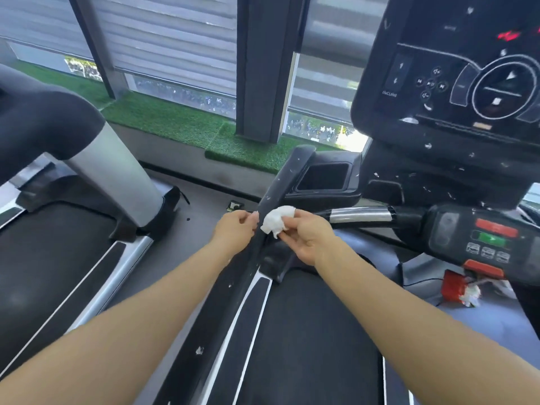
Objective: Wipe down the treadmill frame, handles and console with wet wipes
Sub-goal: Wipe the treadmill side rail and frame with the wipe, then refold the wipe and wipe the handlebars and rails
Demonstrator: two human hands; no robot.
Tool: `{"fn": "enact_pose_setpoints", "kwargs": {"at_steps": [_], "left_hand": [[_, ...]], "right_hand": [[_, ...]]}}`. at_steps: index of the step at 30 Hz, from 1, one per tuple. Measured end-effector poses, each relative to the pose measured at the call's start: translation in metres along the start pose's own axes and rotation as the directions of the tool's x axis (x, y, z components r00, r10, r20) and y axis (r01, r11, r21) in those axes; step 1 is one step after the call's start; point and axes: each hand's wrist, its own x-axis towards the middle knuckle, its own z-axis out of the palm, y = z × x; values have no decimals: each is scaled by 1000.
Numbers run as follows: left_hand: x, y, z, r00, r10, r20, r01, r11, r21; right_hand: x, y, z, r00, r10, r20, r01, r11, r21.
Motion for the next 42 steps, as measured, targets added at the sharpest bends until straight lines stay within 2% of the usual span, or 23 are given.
{"fn": "enact_pose_setpoints", "kwargs": {"at_steps": [1,5,10,16,20,23,25,27,30,33,37,42], "left_hand": [[-3,7,-1,999,-12,32,15,995,-101],[-13,29,-6,994,53,96,-25,960,-279],[-23,35,0,977,-1,213,107,867,-486],[-43,27,8,988,-73,133,136,816,-563],[-59,30,6,992,-94,86,126,807,-577],[-76,34,15,994,-103,32,103,817,-568],[-89,35,25,993,-120,-24,88,838,-539],[-99,32,39,989,-134,-57,91,875,-475],[-118,28,59,989,-122,-81,83,923,-376],[-128,19,76,986,-138,-89,95,923,-374],[-131,11,86,982,-181,-56,132,864,-486],[-119,6,92,990,-143,5,129,873,-470]], "right_hand": [[-3,-4,1,1000,-23,15,24,999,-22],[-13,-15,2,991,-120,65,125,987,-96],[-16,-16,1,980,-173,102,192,958,-213],[-23,-3,-16,983,-119,143,165,910,-381],[-38,-1,-28,984,-108,141,160,887,-433],[-45,4,-37,959,-258,119,284,850,-443],[-52,11,-45,892,-435,122,436,757,-487],[-63,20,-54,830,-526,185,536,661,-526],[-72,40,-68,803,-505,318,581,543,-606],[-70,64,-80,793,-489,364,590,467,-659],[-65,83,-89,820,-469,328,553,504,-663],[-46,98,-90,844,-513,154,481,600,-640]]}}
